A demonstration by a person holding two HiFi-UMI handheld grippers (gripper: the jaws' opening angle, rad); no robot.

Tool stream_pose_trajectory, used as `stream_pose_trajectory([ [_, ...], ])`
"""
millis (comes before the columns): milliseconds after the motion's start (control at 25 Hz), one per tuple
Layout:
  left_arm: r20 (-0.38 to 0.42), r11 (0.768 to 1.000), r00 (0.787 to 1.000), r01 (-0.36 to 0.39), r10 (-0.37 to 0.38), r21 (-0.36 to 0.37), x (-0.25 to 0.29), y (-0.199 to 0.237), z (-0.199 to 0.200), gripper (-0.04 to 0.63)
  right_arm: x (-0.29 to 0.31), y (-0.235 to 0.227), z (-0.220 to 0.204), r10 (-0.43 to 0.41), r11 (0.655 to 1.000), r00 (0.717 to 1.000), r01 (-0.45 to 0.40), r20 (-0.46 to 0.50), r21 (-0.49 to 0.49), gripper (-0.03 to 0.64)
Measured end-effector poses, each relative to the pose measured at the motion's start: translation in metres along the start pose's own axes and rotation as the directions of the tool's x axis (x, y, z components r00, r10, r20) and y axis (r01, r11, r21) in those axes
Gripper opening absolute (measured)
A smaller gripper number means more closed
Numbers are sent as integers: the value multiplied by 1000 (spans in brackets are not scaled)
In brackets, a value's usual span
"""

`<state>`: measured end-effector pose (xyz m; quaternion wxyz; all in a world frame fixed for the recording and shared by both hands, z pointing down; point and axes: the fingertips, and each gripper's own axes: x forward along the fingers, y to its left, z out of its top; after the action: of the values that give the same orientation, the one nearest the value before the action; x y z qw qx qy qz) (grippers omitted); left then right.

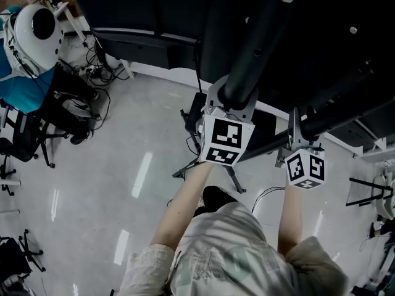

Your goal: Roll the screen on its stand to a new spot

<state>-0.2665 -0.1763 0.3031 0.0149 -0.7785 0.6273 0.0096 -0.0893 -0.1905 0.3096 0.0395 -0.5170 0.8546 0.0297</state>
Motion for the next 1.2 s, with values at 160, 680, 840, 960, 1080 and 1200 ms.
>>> stream_pose_trajectory([
  [160, 4, 1000, 1000, 1, -1, -4, -22, 38, 3, 215, 8, 42, 3, -2, 1000, 1000, 2, -4, -2, 209],
  [680, 1, 998, 998, 63, -63, -11, -73, 230, 4, 215, 80, 229, 2, -52, 999, 999, 52, -4, -9, 210],
  [840, -5, 997, 997, 81, -81, -10, -79, 288, 4, 215, 111, 279, 0, -59, 998, 998, 59, -1, -15, 210],
  [960, -23, 996, 996, 91, -91, -10, -88, 322, 1, 215, 125, 312, -3, -62, 998, 998, 62, -7, -12, 210],
  [1080, -33, 994, 993, 113, -113, -11, -92, 349, -1, 215, 137, 337, -6, -73, 997, 997, 73, -11, -13, 210],
  [1200, -33, 993, 992, 121, -121, -16, -92, 377, -9, 215, 155, 359, -13, -74, 997, 997, 73, -12, -13, 210],
])
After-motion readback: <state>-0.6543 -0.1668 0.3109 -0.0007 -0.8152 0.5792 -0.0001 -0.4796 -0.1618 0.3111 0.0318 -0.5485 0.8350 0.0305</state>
